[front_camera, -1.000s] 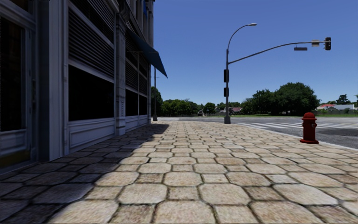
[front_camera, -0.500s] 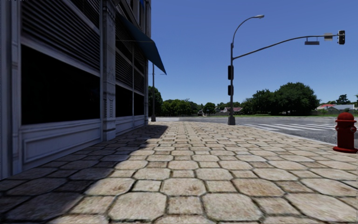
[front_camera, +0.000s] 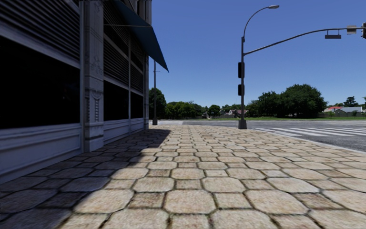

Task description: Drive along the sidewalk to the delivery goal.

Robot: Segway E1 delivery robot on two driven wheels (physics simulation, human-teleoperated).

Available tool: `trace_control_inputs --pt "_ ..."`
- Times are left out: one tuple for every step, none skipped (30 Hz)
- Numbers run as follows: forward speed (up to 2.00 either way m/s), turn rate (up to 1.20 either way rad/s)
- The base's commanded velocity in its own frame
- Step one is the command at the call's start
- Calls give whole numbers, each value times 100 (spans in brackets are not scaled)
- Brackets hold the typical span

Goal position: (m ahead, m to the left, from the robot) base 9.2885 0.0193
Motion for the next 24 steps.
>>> trace_control_inputs --pt "200 0" --pt "200 0" --pt "200 0" --pt "200 0" --pt "200 0" --pt "200 0" --pt "200 0" --pt "200 0" --pt "200 0" --pt "200 0" --pt "200 0" --pt "200 0" --pt "200 0" --pt "200 0" --pt "200 0" --pt "200 0" --pt "200 0" --pt "200 0" --pt "200 0" --pt "200 0" --pt "200 0" --pt "200 0" --pt "200 0" --pt "200 0"
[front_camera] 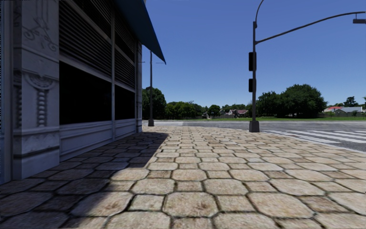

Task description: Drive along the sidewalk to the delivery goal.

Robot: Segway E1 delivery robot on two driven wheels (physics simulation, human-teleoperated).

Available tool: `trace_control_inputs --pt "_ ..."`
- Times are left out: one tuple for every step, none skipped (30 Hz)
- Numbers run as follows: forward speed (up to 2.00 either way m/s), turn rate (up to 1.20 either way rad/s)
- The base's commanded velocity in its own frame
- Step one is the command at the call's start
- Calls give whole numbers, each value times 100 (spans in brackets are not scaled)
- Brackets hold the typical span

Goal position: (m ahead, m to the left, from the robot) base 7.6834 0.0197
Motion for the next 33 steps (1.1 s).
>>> trace_control_inputs --pt "200 0" --pt "200 0" --pt "200 0" --pt "200 0" --pt "200 0" --pt "200 0" --pt "200 0" --pt "200 0" --pt "200 0" --pt "200 0" --pt "200 0" --pt "200 0" --pt "200 0" --pt "200 0" --pt "200 0" --pt "200 0" --pt "200 0" --pt "200 0" --pt "200 0" --pt "200 0" --pt "200 0" --pt "200 0" --pt "200 0" --pt "200 0" --pt "200 0" --pt "200 0" --pt "200 0" --pt "200 0" --pt "200 0" --pt "200 0" --pt "200 0" --pt "200 0" --pt "200 0"
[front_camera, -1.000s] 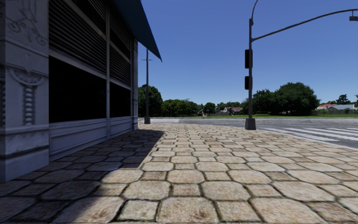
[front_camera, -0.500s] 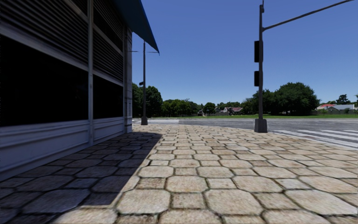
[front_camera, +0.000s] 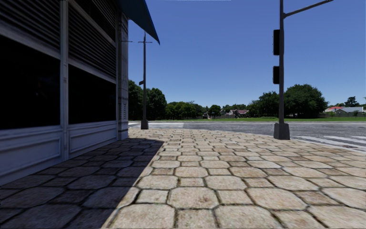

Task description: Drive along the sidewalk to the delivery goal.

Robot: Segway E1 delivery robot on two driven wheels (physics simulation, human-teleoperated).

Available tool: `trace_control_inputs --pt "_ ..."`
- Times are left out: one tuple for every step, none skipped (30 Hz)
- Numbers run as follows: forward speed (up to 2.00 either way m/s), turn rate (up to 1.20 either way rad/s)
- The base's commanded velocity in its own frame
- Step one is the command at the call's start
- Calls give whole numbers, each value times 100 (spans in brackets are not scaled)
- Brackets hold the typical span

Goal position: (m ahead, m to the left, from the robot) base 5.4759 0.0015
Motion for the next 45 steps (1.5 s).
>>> trace_control_inputs --pt "200 0" --pt "200 0" --pt "200 0" --pt "200 0" --pt "200 0" --pt "200 0" --pt "200 0" --pt "200 0" --pt "200 0" --pt "200 0" --pt "200 0" --pt "200 0" --pt "200 0" --pt "200 0" --pt "200 0" --pt "200 0" --pt "200 0" --pt "200 0" --pt "200 0" --pt "200 0" --pt "200 0" --pt "200 0" --pt "200 0" --pt "200 0" --pt "200 0" --pt "200 0" --pt "200 0" --pt "200 0" --pt "200 0" --pt "200 0" --pt "200 0" --pt "200 0" --pt "200 0" --pt "200 0" --pt "200 0" --pt "200 0" --pt "200 0" --pt "200 0" --pt "200 0" --pt "200 0" --pt "200 0" --pt "200 0" --pt "200 11" --pt "200 19" --pt "200 22"
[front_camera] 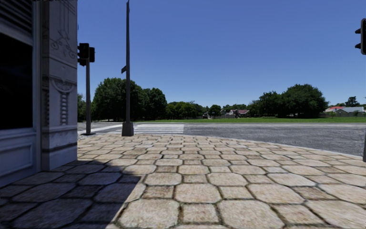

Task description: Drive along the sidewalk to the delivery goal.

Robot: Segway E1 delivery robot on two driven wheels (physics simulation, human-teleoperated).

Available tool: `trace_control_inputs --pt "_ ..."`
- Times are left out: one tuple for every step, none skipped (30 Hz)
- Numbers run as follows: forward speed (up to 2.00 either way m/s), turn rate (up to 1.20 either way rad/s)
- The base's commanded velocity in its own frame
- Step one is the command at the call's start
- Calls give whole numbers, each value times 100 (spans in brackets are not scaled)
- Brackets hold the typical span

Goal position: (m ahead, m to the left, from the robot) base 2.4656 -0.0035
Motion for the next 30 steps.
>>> trace_control_inputs --pt "200 23" --pt "200 22" --pt "200 21" --pt "200 21" --pt "200 20" --pt "200 20" --pt "200 20" --pt "200 19" --pt "200 4" --pt "200 0" --pt "200 0" --pt "200 0" --pt "200 0" --pt "200 0" --pt "200 0" --pt "200 0" --pt "200 0" --pt "200 0" --pt "200 0" --pt "200 0" --pt "200 0" --pt "200 0" --pt "200 0" --pt "200 0" --pt "200 0" --pt "200 0" --pt "200 0" --pt "200 0" --pt "200 0" --pt "200 0"
